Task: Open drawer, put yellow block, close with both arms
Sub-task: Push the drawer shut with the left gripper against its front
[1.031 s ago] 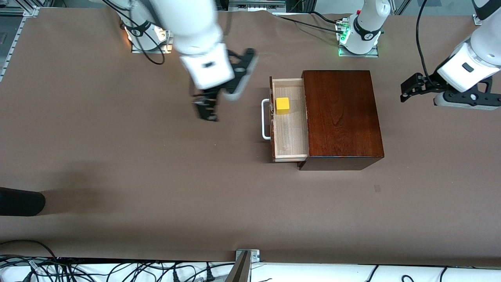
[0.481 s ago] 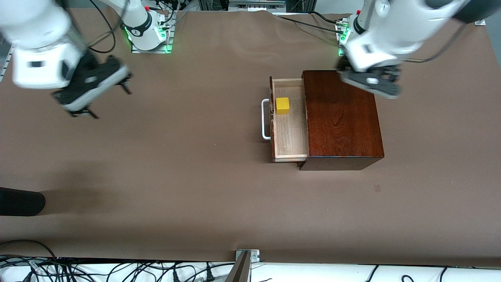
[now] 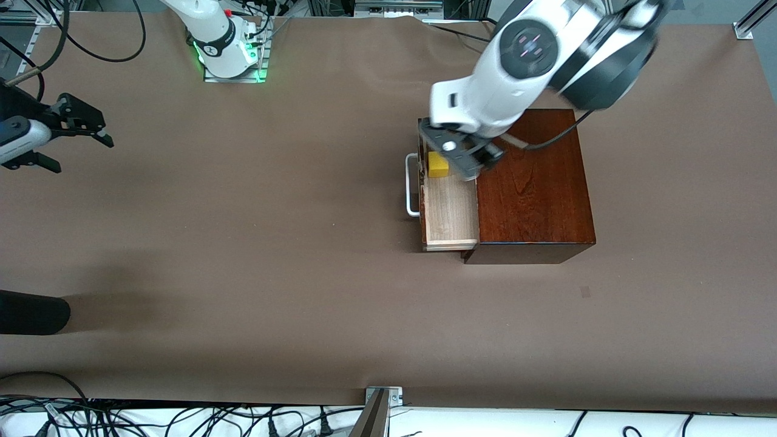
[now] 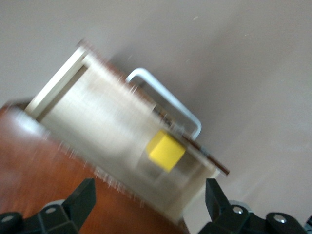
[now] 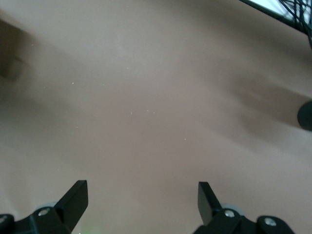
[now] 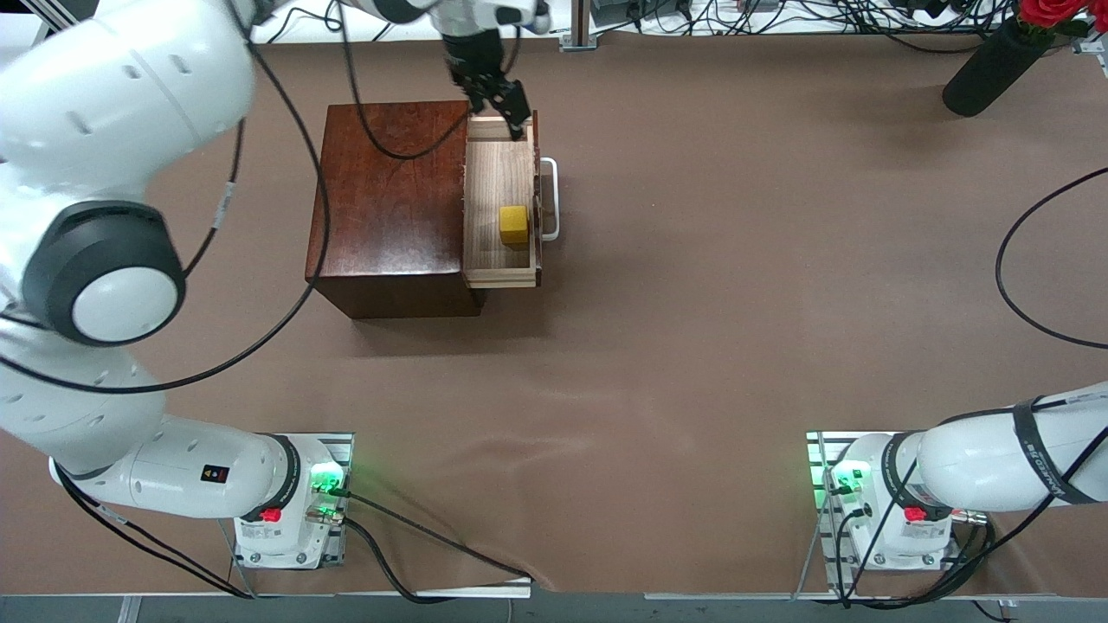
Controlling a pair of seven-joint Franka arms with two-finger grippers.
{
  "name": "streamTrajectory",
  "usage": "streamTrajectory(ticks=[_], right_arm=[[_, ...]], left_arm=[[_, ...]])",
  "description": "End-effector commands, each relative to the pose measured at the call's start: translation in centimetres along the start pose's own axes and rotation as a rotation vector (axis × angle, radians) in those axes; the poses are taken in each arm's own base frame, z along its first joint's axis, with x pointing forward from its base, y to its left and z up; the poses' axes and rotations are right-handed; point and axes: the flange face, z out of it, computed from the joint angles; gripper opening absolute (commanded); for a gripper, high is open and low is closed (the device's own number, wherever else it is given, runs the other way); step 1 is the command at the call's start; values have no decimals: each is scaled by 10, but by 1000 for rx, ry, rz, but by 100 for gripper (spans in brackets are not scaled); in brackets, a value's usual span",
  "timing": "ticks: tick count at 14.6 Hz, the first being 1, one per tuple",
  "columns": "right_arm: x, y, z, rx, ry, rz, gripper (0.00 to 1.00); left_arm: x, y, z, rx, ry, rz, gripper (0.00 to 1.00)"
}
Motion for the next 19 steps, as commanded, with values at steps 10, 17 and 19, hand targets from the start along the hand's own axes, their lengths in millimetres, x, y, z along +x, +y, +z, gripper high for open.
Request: streamTrajectory(ticks=[10,17,19], right_arm=[[-25,-14,3,-101,-30,182,100],[-26,-7,-6,-103,-34,196,100],[-25,-4,0,-99,-48,205,100]], left_arm=[[87,93,178,243,-59,618,100],[75,74,213,247,-185,759,100],[65,56,210,230,-255,721,100]])
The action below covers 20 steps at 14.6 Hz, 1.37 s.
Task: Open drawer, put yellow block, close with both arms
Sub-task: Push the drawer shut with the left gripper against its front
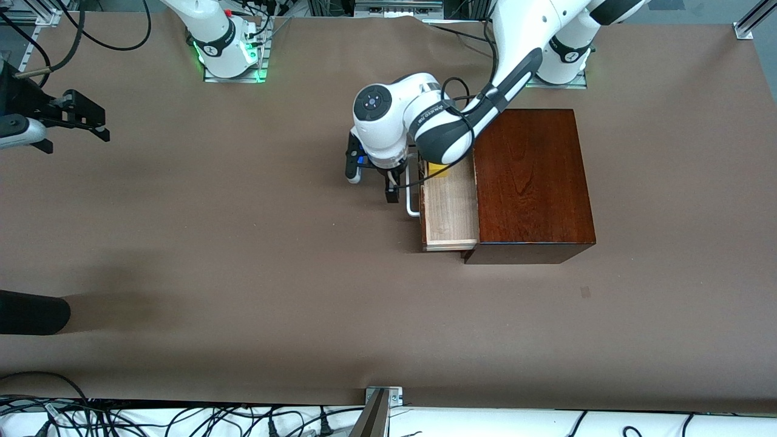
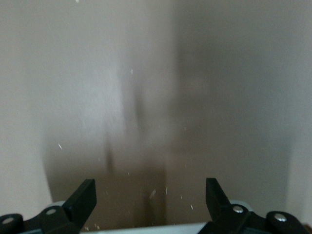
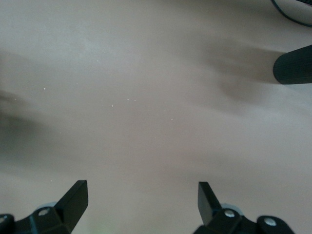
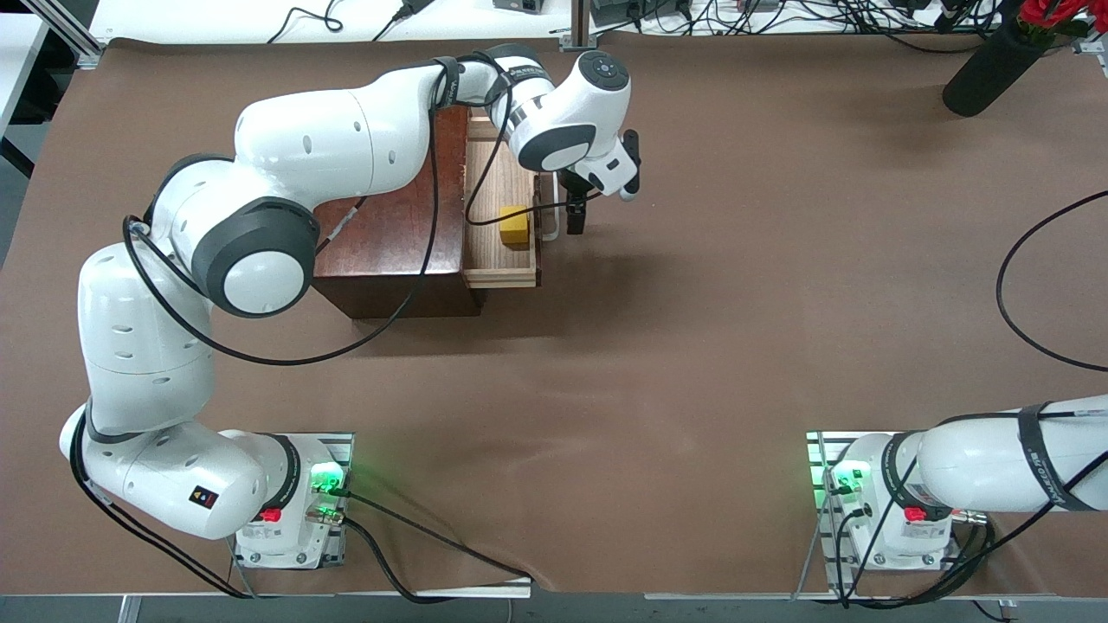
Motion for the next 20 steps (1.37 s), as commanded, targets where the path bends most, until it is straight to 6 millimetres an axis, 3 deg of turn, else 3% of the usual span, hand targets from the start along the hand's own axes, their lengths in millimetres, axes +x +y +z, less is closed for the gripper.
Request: streamTrajectory(ticks=[1,4,6,11,16,20], right_arm=[[-5,2,0,-3,-34,21,100],[-8,3,1,9,-51,27,100],[-15,0,4,22,-107,119,100],[-11,-4,4,9,-95,150,100],[-8,-5,2,2,-73,145,100],[-4,-5,1,0,-47,145,100]], left_arm=[[-26,-11,-4,-30,-77,8,100],[-43,-11,-7,-69,-153,-11,100],[-50,-8,-9,-89,-195,-26,100],[-70,-11,-19,-109,-260,-67,100],[-90,-19,-13,-100,-335,-91,100],[-91,-19,-12,-97,-350,-89,100]])
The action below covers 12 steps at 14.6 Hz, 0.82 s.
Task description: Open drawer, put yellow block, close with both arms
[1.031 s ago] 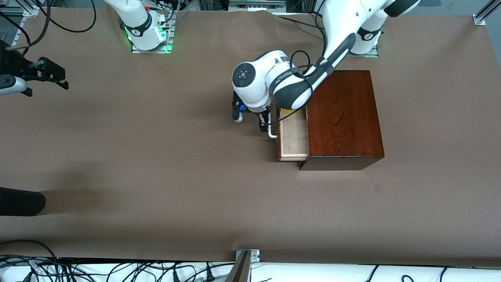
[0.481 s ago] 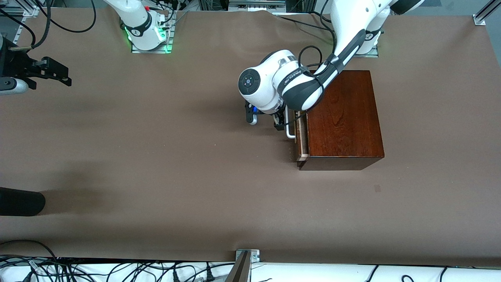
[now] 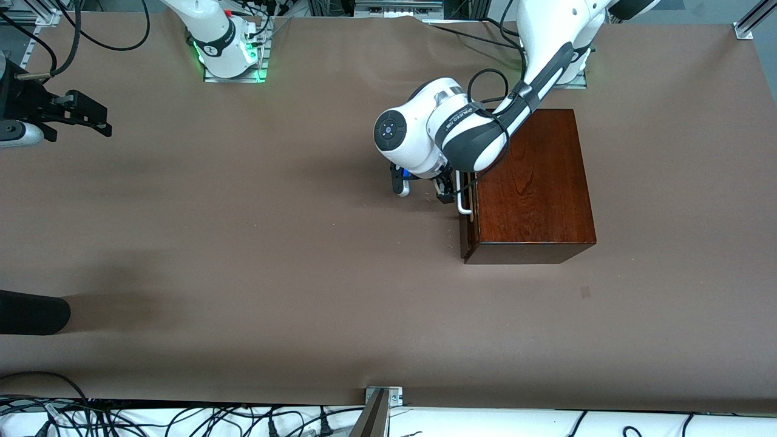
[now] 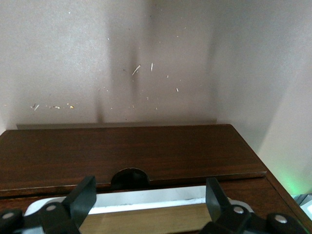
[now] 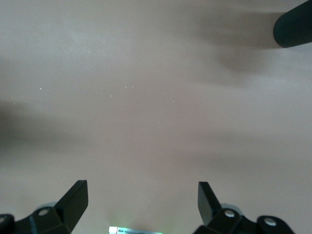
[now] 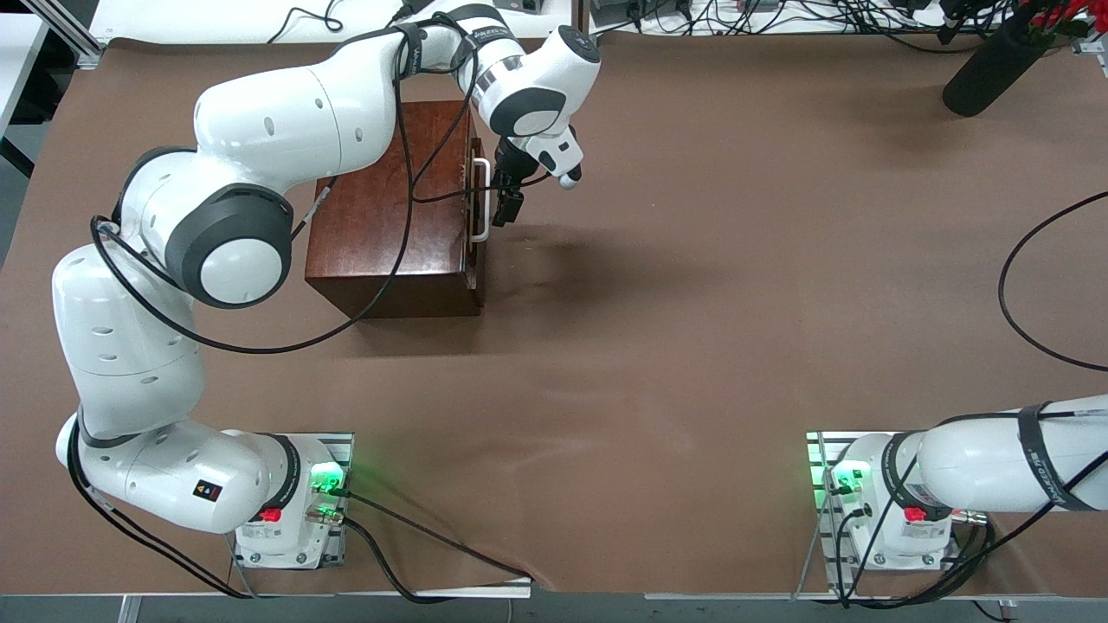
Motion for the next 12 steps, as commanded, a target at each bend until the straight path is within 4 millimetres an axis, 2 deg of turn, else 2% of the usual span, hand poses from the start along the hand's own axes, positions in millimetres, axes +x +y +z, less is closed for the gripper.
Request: streamTrajectory(ticks=[1,2,4,8,9,11,12], right_arm=[[2,-3,-5,-9,17,10,100],[3,-3,-6,-10,28,10,100],[5,-2,-8,-10,47,9,100],[5,-2,-8,-10,48,9,100],[5,-2,-8,-9,48,9,100],[5,-2,-8,-9,48,9,100],[5,-2,-8,-6,49,10,100]], left_arm=[[-14,-3,-4,32,-49,-18,100],[-14,-2,-7,36,-41,-20,100],[-19,3,-30,53,-6,-102,100],[-46,29,-100,-52,167,-340,100],[-63,30,-115,-90,180,-434,100],[-99,47,-151,-70,166,-561,100],[-122,44,-164,-60,179,-648,100]])
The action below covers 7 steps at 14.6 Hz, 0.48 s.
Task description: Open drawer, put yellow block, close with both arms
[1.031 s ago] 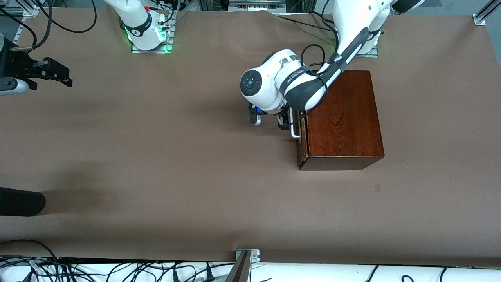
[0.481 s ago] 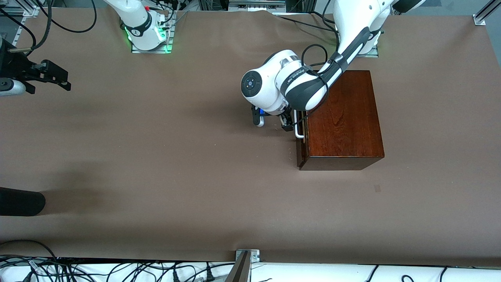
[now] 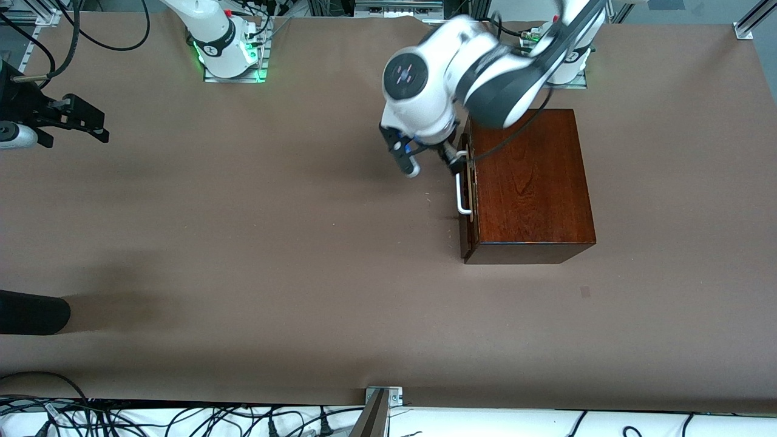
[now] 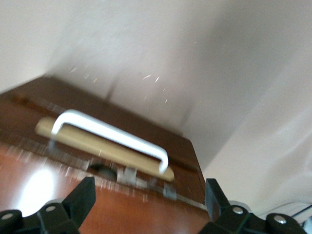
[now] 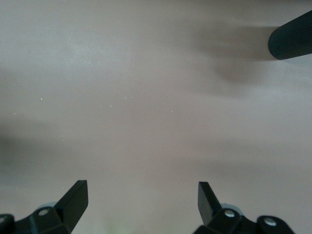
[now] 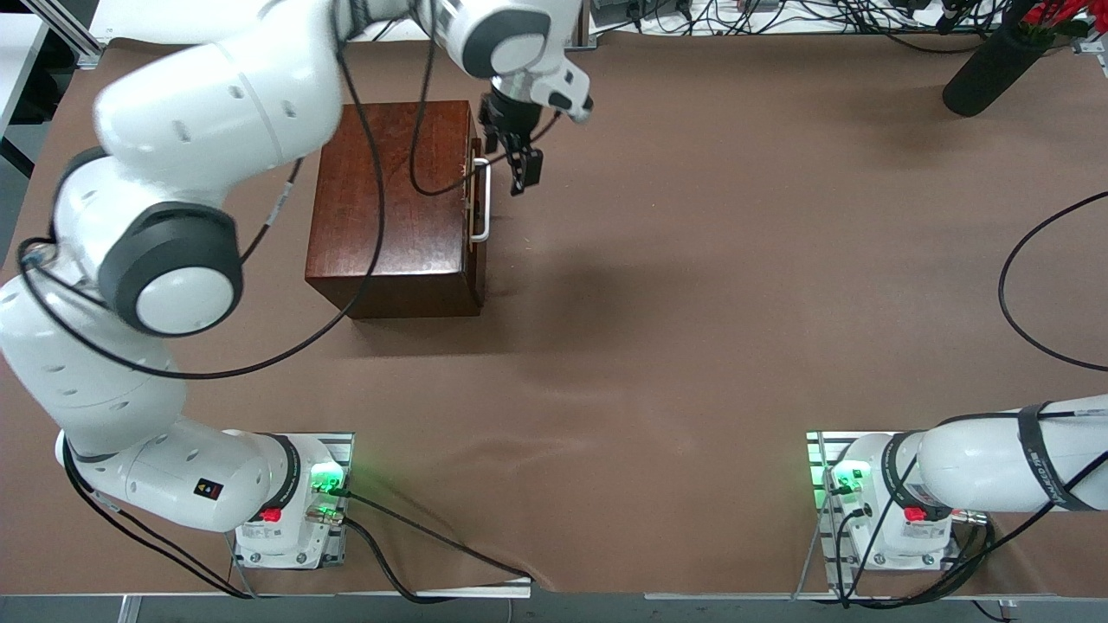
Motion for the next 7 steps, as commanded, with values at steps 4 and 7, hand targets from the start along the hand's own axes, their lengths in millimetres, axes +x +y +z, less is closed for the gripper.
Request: streamTrajectory(ticks=[4,7], right_arm=[[1,-3,-4,-1,11,10,100],[1,-2,-4,-1,11,12,100]], left_arm=[[-118,-124,-77,-31,79,-411,100],[-194,-195,-98,-41,147,-635,100]])
